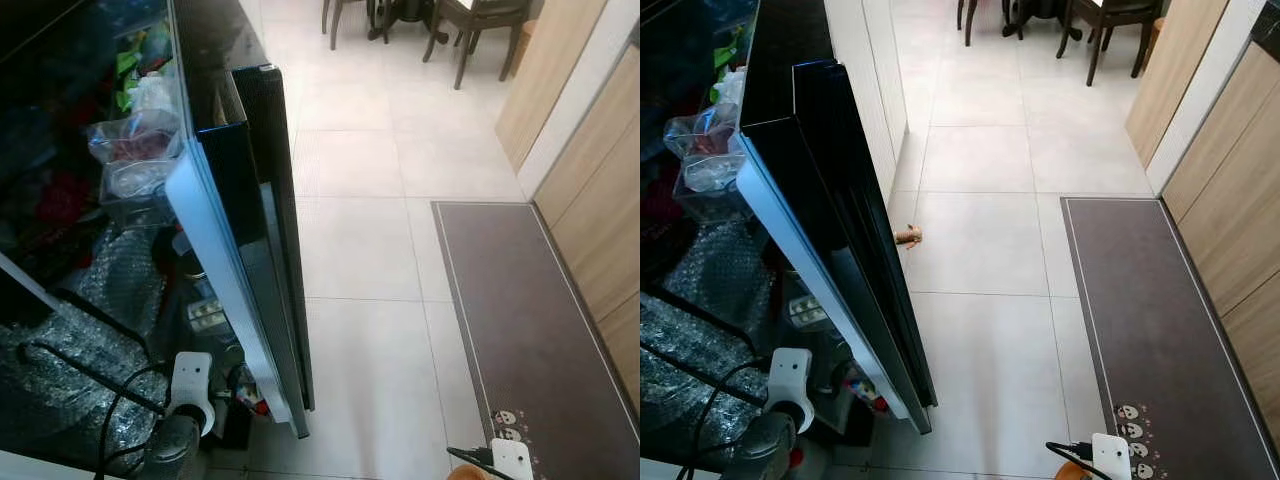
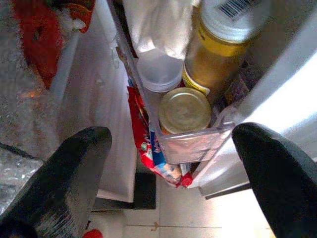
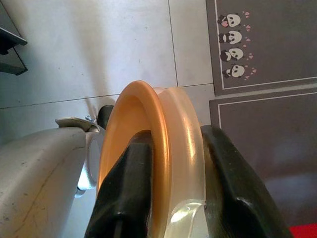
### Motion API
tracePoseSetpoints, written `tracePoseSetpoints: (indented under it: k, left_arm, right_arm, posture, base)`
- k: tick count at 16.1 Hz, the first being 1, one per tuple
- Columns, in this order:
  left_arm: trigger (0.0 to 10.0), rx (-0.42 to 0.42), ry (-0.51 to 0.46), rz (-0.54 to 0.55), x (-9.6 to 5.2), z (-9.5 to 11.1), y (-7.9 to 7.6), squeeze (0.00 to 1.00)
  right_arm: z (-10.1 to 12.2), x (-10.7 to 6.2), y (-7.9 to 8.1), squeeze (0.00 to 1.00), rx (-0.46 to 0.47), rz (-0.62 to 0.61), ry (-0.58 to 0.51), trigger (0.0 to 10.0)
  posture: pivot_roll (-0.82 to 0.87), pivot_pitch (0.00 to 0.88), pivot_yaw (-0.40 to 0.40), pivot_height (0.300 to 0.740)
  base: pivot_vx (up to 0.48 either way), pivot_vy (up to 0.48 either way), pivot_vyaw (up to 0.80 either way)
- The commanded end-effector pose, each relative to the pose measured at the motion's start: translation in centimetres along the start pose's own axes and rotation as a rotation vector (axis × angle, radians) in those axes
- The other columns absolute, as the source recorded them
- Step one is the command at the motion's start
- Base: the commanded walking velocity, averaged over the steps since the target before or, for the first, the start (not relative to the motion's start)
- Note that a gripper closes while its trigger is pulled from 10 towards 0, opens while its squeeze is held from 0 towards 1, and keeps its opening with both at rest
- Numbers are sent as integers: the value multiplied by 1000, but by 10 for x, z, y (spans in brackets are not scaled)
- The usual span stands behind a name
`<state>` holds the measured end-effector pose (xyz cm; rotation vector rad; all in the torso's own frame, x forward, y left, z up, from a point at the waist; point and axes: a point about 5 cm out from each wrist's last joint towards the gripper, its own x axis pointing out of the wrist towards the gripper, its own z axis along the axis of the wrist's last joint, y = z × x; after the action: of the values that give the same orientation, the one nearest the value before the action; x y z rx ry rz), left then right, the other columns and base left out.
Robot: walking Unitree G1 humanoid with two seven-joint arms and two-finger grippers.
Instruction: Restocking fridge
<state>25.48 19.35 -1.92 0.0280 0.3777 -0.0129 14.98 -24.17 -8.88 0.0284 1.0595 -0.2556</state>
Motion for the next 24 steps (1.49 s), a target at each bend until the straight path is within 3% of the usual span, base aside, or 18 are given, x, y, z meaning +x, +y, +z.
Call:
tracePoseSetpoints:
  k: [1, 8, 18, 20, 23, 24]
  left_arm:
    - [10000, -15, 6, 7, -1, -2, 2, 0]
    - [10000, -113, -12, 43, 2, 3, 3, 0]
    - [10000, -223, -4, -108, 4, 2, -16, 0]
    - [10000, -299, 23, -114, 5, -1, -17, 0]
    - [10000, -313, 26, -117, 5, -1, -17, 0]
    - [10000, -348, 54, -71, 6, -2, -8, 0]
  right_arm:
    - [-3, 0, -1, 0, -4, 2, 10, 10000]
    - [-3, 0, -1, 0, -6, 1, 11, 10000]
    - [-4, -1, -1, 0, -8, 4, 13, 10000]
    - [-4, -1, -1, 0, -5, 4, 13, 10000]
    - [-4, -1, -1, 0, -5, 4, 13, 10000]
    - [-4, 0, 0, 0, -1, 3, 12, 10000]
  posture:
    - [-185, 111, 30, 740]
    - [-188, 116, 27, 740]
    - [-190, 125, 27, 740]
    - [-193, 126, 28, 740]
    - [-193, 126, 28, 740]
    - [-195, 125, 31, 740]
  base:
    - [0, 0, 0]
    - [0, 0, 0]
    - [0, 0, 0]
    - [0, 0, 0]
    - [0, 0, 0]
    - [0, 0, 0]
